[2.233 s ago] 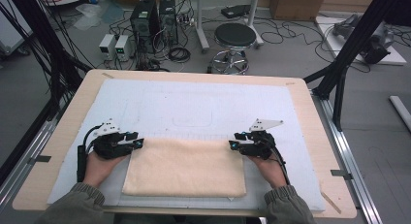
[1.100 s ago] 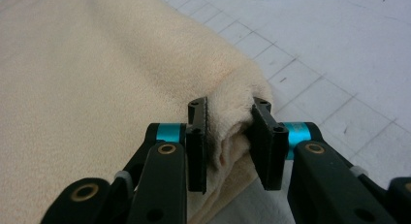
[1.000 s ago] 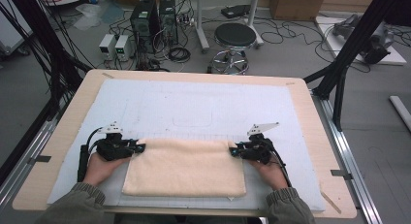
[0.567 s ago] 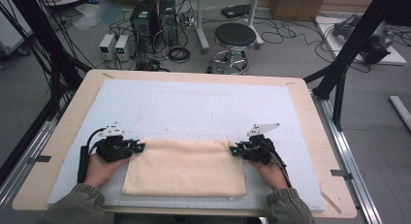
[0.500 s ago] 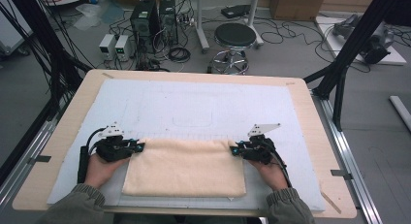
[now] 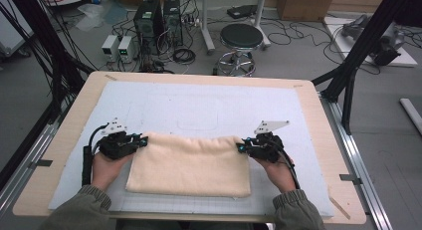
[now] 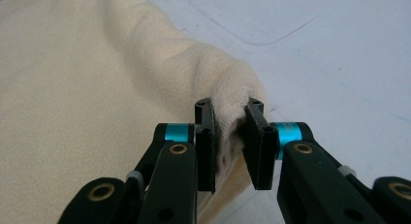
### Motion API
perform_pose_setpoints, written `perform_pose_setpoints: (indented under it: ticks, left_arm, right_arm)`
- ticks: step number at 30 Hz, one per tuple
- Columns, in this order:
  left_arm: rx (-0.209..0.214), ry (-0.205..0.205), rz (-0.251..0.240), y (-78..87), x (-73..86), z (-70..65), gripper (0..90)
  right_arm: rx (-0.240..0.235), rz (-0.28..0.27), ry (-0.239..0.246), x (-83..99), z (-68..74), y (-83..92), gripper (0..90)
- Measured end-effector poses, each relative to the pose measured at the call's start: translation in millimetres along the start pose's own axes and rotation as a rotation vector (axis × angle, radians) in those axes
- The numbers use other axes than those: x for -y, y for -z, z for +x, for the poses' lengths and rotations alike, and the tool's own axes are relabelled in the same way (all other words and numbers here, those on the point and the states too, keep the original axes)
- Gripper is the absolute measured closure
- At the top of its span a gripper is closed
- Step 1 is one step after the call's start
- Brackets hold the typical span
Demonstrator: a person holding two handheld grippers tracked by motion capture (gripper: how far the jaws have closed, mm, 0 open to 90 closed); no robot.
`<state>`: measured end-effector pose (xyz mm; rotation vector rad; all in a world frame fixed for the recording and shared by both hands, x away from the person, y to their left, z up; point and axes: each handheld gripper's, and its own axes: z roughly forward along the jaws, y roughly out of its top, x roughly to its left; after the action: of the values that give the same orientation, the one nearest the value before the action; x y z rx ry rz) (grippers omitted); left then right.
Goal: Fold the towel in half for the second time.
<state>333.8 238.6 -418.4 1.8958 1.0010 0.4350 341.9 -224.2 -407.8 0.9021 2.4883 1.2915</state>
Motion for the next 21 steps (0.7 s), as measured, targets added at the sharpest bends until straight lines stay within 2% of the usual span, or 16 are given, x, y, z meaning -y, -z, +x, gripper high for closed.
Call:
perform_pose_setpoints:
  ticks: [2,8,13,15,17,21]
  left_arm:
    - [-0.025,0.023,-0.037,-3.9,-6.8,1.1,76.0]
    - [-0.068,0.038,-0.067,-21.3,-26.2,6.8,76.0]
    - [-0.101,0.043,-0.071,-33.6,-42.0,11.6,76.0]
    - [-0.115,0.027,-0.061,-37.4,-47.8,14.9,76.0]
    - [-0.122,0.034,-0.077,-40.4,-53.0,18.2,76.0]
    - [-0.132,0.036,-0.069,-47.7,-63.8,24.4,76.0]
  right_arm:
    - [0.013,0.003,-0.01,-5.1,-3.3,0.3,77.1]
    - [0.055,-0.011,-0.037,-21.2,-23.8,-1.8,77.1]
    - [0.08,-0.019,-0.06,-30.3,-39.1,-5.2,77.1]
    - [0.088,-0.018,-0.05,-35.5,-43.7,-6.5,77.1]
    - [0.105,-0.03,-0.047,-40.1,-48.4,-8.0,77.1]
    - [0.13,-0.039,-0.06,-48.4,-58.7,-12.7,77.2]
